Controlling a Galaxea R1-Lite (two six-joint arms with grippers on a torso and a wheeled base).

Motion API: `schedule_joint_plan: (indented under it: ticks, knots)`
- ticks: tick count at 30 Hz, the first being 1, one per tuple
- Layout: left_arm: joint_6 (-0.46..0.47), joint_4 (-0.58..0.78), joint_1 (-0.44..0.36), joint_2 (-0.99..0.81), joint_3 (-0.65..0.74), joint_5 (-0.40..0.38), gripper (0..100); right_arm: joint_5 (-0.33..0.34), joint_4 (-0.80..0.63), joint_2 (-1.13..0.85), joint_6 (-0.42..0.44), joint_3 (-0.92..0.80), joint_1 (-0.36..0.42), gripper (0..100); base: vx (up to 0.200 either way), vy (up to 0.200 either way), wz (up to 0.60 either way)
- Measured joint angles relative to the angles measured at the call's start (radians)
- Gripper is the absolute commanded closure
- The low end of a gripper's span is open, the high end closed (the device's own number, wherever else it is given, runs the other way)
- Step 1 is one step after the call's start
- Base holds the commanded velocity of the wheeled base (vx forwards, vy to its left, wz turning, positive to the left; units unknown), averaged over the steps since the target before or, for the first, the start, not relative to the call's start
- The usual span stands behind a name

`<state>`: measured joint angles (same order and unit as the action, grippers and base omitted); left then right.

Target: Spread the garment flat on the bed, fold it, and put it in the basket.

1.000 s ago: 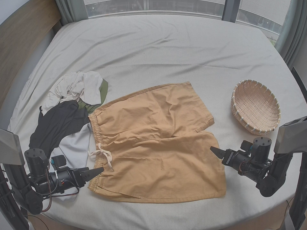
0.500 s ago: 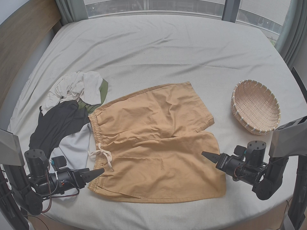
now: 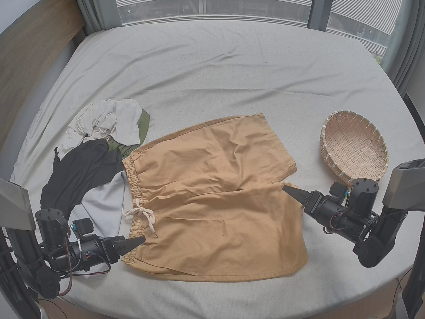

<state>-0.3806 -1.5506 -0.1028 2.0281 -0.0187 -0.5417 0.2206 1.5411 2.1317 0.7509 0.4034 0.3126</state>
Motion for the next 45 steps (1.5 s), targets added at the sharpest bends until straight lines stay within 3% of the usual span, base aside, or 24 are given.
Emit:
schedule_joint_plan:
  ticks: [11, 25, 36, 45]
  knots:
    - [0.002, 0.0, -0.005, 0.004, 0.001, 0.0, 0, -0.005, -0.001, -0.013, -0.06, 0.003, -0.076, 0, 0.0, 0.0, 0.0]
    - [0.004, 0.0, -0.004, 0.008, 0.001, 0.0, 0, -0.013, -0.002, 0.079, -0.063, 0.022, -0.094, 0, 0.0, 0.0, 0.0]
    - [0.004, -0.001, -0.001, 0.013, 0.001, 0.001, 0, -0.01, -0.001, 0.166, -0.054, 0.158, -0.097, 0, 0.0, 0.0, 0.0]
    - [0.004, -0.001, 0.006, 0.015, 0.001, 0.003, 0, -0.01, -0.002, 0.121, -0.036, 0.192, -0.1, 0, 0.0, 0.0, 0.0]
